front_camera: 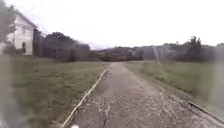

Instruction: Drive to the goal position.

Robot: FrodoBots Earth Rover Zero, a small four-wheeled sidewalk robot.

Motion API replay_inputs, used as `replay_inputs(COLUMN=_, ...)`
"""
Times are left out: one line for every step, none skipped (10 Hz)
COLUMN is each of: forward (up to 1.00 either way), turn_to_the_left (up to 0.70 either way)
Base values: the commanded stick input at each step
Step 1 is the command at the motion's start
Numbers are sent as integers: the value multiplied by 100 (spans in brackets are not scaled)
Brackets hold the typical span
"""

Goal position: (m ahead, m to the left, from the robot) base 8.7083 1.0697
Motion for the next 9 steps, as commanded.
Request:
replay_inputs(forward=70, turn_to_the_left=-10)
replay_inputs(forward=70, turn_to_the_left=0)
replay_inputs(forward=70, turn_to_the_left=0)
replay_inputs(forward=70, turn_to_the_left=0)
replay_inputs(forward=70, turn_to_the_left=0)
replay_inputs(forward=70, turn_to_the_left=0)
replay_inputs(forward=70, turn_to_the_left=0)
replay_inputs(forward=70, turn_to_the_left=0)
replay_inputs(forward=70, turn_to_the_left=0)
